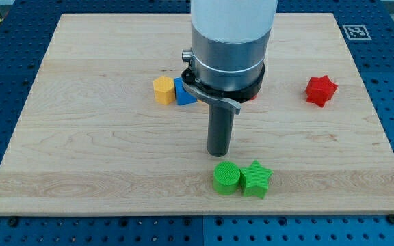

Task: Move your arm towards the yellow hexagon

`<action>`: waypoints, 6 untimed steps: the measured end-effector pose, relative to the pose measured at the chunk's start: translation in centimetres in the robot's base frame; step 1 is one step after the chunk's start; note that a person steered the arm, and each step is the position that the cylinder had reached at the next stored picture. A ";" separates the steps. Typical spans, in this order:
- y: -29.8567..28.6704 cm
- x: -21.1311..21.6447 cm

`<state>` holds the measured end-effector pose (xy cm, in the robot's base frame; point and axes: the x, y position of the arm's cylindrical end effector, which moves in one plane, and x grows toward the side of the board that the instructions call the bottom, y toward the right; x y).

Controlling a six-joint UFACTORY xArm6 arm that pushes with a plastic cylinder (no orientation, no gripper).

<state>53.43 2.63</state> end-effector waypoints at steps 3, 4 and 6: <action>-7.4 -0.7; -10.6 -4.2; -14.5 -11.6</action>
<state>41.86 -11.85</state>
